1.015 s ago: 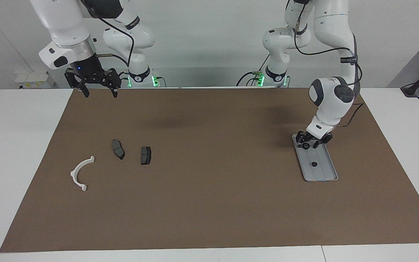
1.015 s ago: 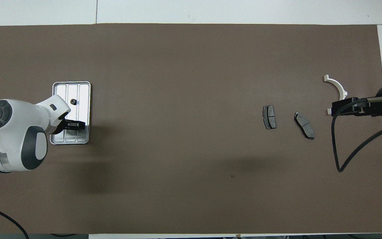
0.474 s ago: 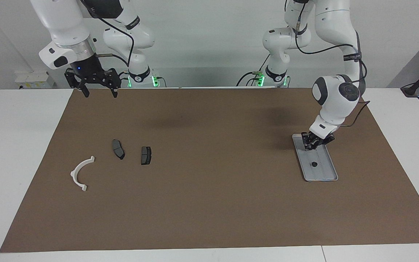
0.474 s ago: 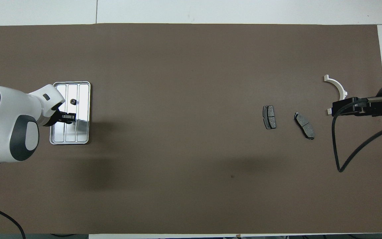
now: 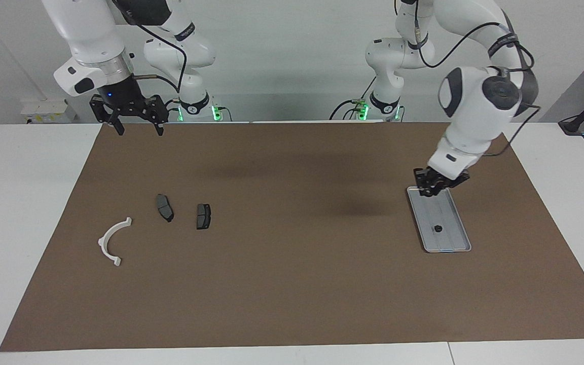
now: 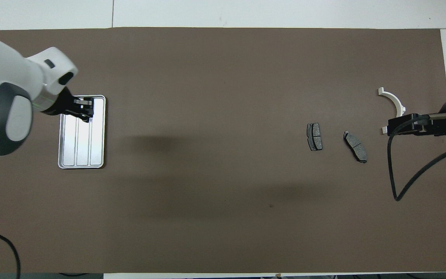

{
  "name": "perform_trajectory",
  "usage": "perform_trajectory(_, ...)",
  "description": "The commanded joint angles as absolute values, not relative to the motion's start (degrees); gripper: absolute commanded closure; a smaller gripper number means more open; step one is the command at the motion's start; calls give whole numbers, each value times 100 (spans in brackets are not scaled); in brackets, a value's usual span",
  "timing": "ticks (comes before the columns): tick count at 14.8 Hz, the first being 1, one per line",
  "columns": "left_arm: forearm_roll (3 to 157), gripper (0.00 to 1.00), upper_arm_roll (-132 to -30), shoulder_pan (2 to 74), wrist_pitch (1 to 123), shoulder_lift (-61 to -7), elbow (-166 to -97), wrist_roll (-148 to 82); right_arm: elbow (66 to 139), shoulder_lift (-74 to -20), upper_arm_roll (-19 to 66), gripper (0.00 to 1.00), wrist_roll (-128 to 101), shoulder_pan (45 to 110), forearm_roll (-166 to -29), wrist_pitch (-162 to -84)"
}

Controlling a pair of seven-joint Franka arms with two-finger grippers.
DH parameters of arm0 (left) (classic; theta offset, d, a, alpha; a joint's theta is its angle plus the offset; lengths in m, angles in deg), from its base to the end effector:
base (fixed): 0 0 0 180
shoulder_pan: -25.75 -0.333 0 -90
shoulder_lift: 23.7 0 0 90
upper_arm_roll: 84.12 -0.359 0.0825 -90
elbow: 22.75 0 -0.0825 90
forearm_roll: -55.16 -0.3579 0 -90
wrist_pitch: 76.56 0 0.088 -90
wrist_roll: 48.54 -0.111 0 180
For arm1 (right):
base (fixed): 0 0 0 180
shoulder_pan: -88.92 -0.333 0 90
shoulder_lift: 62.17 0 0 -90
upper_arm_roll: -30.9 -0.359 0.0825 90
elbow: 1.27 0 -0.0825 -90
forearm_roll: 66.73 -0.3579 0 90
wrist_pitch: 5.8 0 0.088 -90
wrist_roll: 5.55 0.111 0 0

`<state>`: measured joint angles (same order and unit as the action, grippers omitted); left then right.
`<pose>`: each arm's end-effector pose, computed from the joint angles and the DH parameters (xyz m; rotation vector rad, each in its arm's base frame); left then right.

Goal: Place bearing gear from tray to pile
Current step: 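Carry the bearing with the left gripper to the table center and release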

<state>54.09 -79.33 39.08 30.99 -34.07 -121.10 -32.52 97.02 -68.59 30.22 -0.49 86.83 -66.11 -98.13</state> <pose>0.5688 -0.1807 0.5221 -3.1324 0.0646 0.0283 0.4906 0.0230 0.6595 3.1294 -0.0620 0.0138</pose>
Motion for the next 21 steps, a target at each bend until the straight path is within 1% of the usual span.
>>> perform_trajectory(1,5262,100,-8016,4865,3407,-3662,-12056,-2071,9849,-7008,3011,0,-256,8778,-6796,-9800)
perform_trajectory(3,5244,100,-8017,5340,3733,-3758,-12215,-1465,9858,-7008,3020,0,-264,8778,-6796,-9809)
perform_trajectory(5,5000,100,-8025,5737,3944,-4118,-12206,-858,9875,-7017,3020,0,-247,8769,-6796,-9809)
perform_trajectory(7,4866,100,-8025,5949,4295,-4461,-12206,-443,9875,-7017,3020,0,-238,8760,-6787,-9844)
perform_trajectory(10,4857,100,-8017,5967,4682,-4734,-12233,-329,9893,-7008,3020,0,-256,8760,-6787,-9844)
perform_trajectory(14,4857,100,-8017,5967,5008,-4752,-12443,-319,10050,-7017,3011,0,-212,8760,-6796,-9853)
perform_trajectory(17,4857,100,-8017,5958,5482,-4752,-12716,-258,10261,-7043,3011,0,-194,8699,-6787,-9940)
perform_trajectory(20,4866,100,-7999,5967,5562,-4752,-12734,-231,10753,-7026,2976,0,-98,8672,-6787,-10676)
perform_trajectory(21,4866,100,-7999,5967,5641,-4752,-12769,-223,10928,-6974,2976,0,42,8568,-6796,-10948)
